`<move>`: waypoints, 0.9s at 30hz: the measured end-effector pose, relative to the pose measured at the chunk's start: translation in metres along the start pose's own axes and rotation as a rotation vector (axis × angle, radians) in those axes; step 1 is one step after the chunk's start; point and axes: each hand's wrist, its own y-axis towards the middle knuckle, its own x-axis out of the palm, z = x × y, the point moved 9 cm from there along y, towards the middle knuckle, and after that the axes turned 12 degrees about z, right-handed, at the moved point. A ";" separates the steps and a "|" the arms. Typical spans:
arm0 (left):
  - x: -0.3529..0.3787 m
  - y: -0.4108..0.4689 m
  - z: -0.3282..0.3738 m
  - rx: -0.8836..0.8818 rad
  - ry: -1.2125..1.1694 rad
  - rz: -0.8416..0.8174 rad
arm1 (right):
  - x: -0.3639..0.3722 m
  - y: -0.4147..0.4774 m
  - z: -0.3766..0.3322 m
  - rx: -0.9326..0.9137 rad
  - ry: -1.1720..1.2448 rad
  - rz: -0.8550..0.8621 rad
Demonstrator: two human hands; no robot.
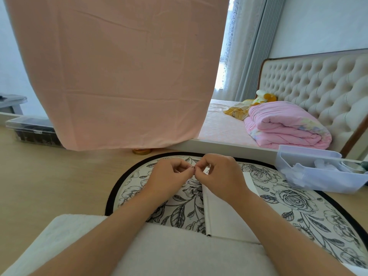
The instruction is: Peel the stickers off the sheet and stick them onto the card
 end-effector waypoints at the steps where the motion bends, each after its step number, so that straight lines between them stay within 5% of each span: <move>1: 0.000 0.000 0.000 0.009 -0.001 0.008 | -0.002 0.000 -0.005 -0.064 -0.032 0.031; 6: -0.002 0.000 0.000 0.020 -0.020 0.015 | -0.004 0.001 -0.015 -0.158 -0.020 0.033; 11: -0.007 0.004 -0.001 0.028 -0.045 0.012 | 0.011 0.001 0.007 0.300 0.405 -0.170; 15: -0.005 0.003 0.003 0.062 -0.043 -0.036 | 0.017 -0.004 0.017 0.459 0.508 -0.287; 27: -0.001 0.000 0.005 0.033 -0.089 -0.077 | 0.026 -0.008 0.016 0.426 0.466 -0.369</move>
